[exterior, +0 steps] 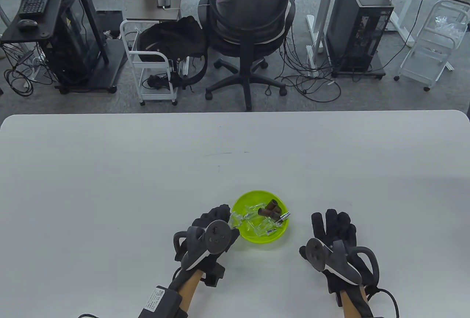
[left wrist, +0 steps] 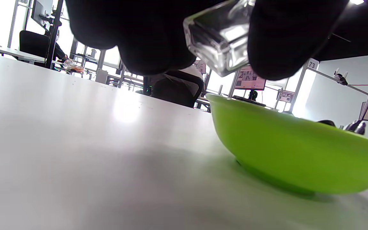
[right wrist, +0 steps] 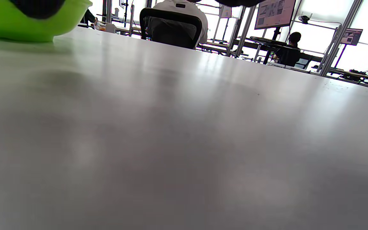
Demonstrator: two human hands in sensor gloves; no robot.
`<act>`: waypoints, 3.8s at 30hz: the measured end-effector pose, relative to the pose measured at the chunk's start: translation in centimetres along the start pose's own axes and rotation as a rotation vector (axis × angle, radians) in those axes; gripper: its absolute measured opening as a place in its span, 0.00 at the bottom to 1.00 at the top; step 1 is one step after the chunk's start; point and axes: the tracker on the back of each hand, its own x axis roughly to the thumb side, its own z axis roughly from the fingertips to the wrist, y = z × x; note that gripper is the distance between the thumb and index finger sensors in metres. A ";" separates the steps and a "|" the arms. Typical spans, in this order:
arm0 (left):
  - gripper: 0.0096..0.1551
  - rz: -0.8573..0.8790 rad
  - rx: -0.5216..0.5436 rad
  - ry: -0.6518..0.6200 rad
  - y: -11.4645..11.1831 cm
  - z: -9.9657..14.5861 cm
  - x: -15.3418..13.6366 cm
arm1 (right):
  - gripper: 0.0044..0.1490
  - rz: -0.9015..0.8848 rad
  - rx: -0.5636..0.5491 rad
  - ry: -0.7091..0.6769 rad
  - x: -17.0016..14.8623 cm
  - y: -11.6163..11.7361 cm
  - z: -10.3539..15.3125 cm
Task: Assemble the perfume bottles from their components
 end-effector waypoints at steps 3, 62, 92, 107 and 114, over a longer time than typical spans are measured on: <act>0.43 0.035 0.014 -0.008 0.2 0.1 -0.2 | 0.61 0.012 -0.083 -0.021 0.3 -1.0 -0.3; 0.43 -0.007 0.043 -0.040 -0.2 0.8 0.4 | 0.26 -0.318 -0.441 -0.217 8.3 -10.3 -1.3; 0.43 0.011 0.126 -0.209 0.1 1.5 1.8 | 0.30 -0.517 -0.308 -0.349 9.6 -7.4 -2.3; 0.43 0.068 0.132 -0.274 0.6 1.5 1.3 | 0.33 -0.738 -0.131 -0.374 8.7 -6.7 -3.5; 0.43 0.018 0.148 -0.285 0.5 1.7 1.8 | 0.33 -0.746 -0.200 -0.244 9.5 -6.0 -3.4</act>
